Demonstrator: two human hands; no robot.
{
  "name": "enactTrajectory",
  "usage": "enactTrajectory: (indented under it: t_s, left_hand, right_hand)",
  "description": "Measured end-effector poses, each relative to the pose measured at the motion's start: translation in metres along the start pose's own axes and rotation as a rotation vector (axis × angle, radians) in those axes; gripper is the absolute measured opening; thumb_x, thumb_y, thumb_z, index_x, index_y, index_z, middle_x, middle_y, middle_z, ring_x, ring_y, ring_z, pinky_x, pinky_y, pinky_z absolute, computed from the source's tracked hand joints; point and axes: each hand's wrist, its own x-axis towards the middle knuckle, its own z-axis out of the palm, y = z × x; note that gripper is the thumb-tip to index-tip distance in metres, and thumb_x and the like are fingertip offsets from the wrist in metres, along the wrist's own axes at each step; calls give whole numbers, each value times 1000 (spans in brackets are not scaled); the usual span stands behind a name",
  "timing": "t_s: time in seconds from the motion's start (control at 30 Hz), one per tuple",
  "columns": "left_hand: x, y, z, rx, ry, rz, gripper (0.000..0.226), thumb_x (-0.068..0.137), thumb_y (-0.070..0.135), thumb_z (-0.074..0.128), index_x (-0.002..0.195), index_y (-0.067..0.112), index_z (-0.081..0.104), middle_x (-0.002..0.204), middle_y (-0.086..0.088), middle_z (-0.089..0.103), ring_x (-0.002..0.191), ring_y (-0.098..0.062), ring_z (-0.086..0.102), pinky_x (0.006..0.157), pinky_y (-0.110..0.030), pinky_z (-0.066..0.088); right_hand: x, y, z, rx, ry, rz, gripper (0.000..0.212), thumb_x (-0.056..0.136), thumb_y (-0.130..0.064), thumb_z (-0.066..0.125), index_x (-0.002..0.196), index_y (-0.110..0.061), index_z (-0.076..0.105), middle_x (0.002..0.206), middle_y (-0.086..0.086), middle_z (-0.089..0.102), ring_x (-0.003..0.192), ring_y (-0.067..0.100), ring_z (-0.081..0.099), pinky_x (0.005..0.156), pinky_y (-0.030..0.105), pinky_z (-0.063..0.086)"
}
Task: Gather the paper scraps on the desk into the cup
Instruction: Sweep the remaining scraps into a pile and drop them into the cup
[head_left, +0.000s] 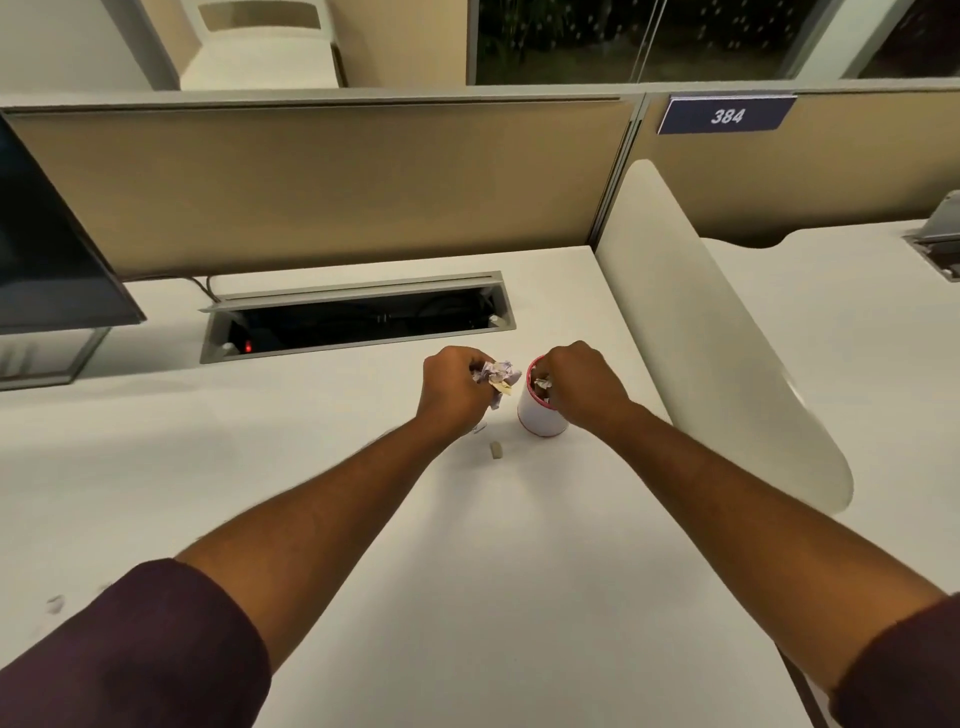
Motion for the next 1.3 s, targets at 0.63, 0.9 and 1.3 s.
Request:
enactTrajectory:
  t_s: [0.63,0.9,1.3]
  left_hand:
    - [-3,-10,-2,5,18,-94,9,79,8,81,88,7,79,94,-8,76,79,-20,67,72,-29,55]
    - [-3,-6,-3,-5,10,-99,15,80,8,80,95,6,78,97,-8,76,84,-23,69,73,-29,56]
    - [-1,-10,-8,0,31,-96,9,81,9,79,90,8,79,91,-8,76,79,-21,69,75,-35,59]
  right_hand:
    - [25,7,-31,-114,-454,-186,37,93,-6,58,129,-13,64,133,11,63,119,30,58,84,31,47]
    - [16,9,-58,52,-280,-127,44,80,-4,79,121,-19,72,126,5,67,116,26,59,80,31,53]
    - [-3,3,-17,-77,-69,-160,28,88,-7,65,110,-19,78,111,7,74,102,26,65,73,24,37]
